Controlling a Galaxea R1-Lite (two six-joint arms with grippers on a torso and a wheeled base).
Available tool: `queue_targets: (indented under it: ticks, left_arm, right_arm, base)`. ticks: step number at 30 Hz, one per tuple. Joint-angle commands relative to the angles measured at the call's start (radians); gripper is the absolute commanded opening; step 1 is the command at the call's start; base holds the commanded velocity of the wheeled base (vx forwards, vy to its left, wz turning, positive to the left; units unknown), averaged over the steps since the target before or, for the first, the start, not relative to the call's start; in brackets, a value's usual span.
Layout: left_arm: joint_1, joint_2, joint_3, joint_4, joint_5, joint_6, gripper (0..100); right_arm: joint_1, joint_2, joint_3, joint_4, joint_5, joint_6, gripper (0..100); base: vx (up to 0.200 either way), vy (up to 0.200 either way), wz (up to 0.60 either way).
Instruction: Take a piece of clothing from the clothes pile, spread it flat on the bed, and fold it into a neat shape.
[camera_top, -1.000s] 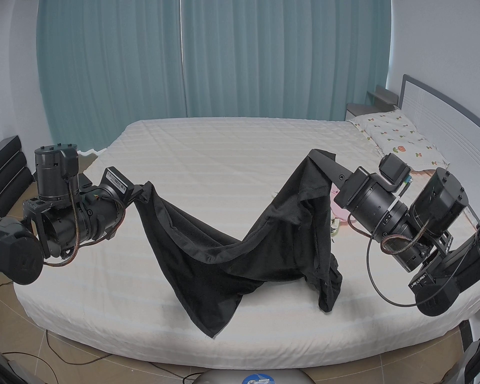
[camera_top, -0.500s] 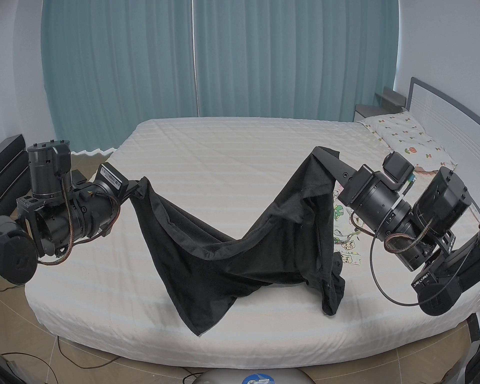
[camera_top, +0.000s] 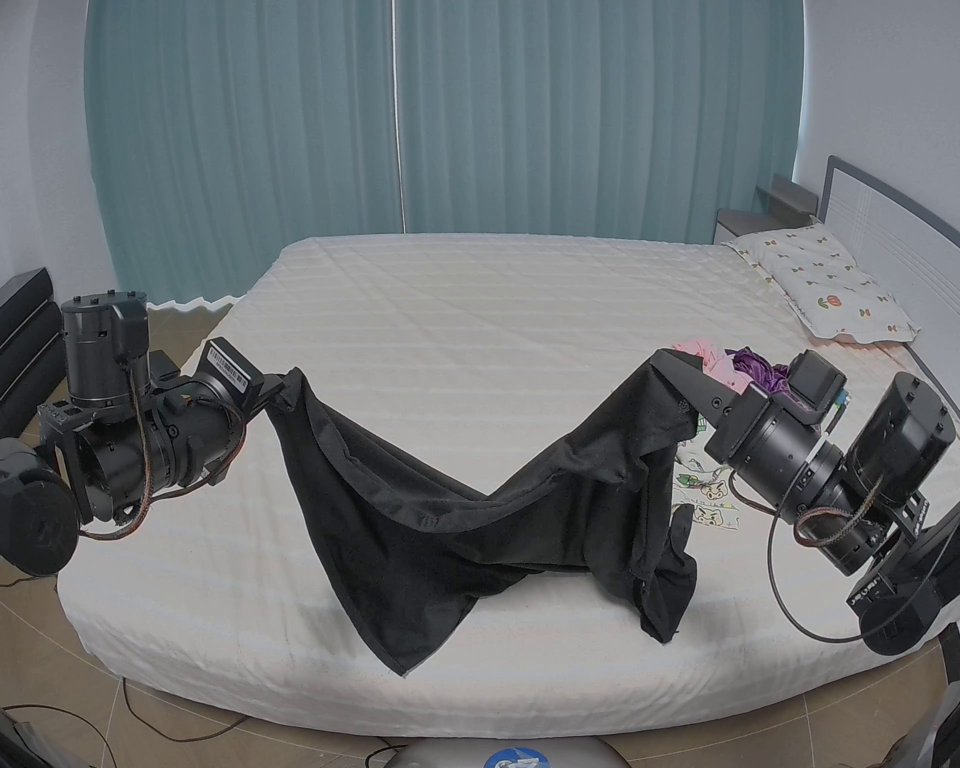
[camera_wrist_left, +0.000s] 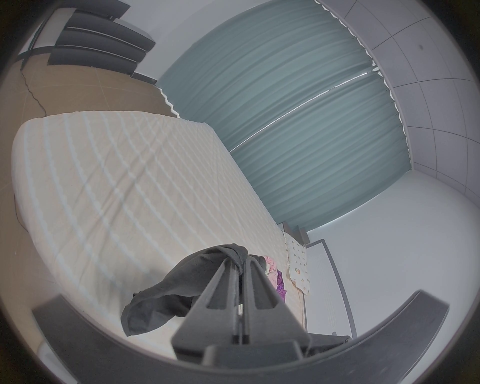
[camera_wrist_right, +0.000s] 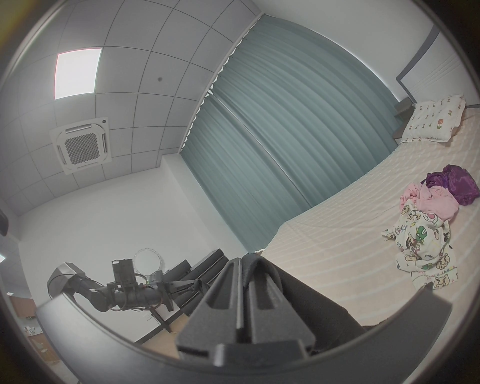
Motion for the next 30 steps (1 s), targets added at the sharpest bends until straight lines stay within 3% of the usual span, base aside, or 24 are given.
queue_targets:
  ticks: [1,10,17,25,28,30]
  left_arm:
    - [-0.001,-0.054,-0.020,0.055,-0.001,0.000,0]
    - [-0.001,-0.201,-0.045,0.100,0.001,0.000,0]
    - [0.001,-0.284,-0.101,0.207,0.005,0.000,0]
    - [0.018,-0.230,-0.135,0.216,0.022,-0.006,0]
    - [0.055,-0.144,-0.147,0.210,0.021,-0.008,0]
    - [0.061,-0.120,-0.149,0.209,0.019,-0.008,0]
  right_arm:
    - [0.055,-0.120,0.050,0.006,-0.002,-0.001,0]
    - [0.103,-0.338,0.026,0.061,0.001,-0.001,0]
    - [0.090,-0.415,-0.168,0.199,0.000,0.000,0]
    - [-0.035,-0.261,-0.409,0.292,0.001,0.083,0]
    - [-0.143,-0.079,-0.528,0.363,0.027,0.152,0]
    - [-0.166,-0.028,-0.559,0.363,0.037,0.158,0]
  base:
    - [-0.200,0.000,0.00]
    - [-0.200,0.000,0.00]
    - [0.000,0.000,0.00]
    - [0.000,0.000,0.00]
    - [0.000,0.000,0.00]
    - [0.000,0.000,0.00]
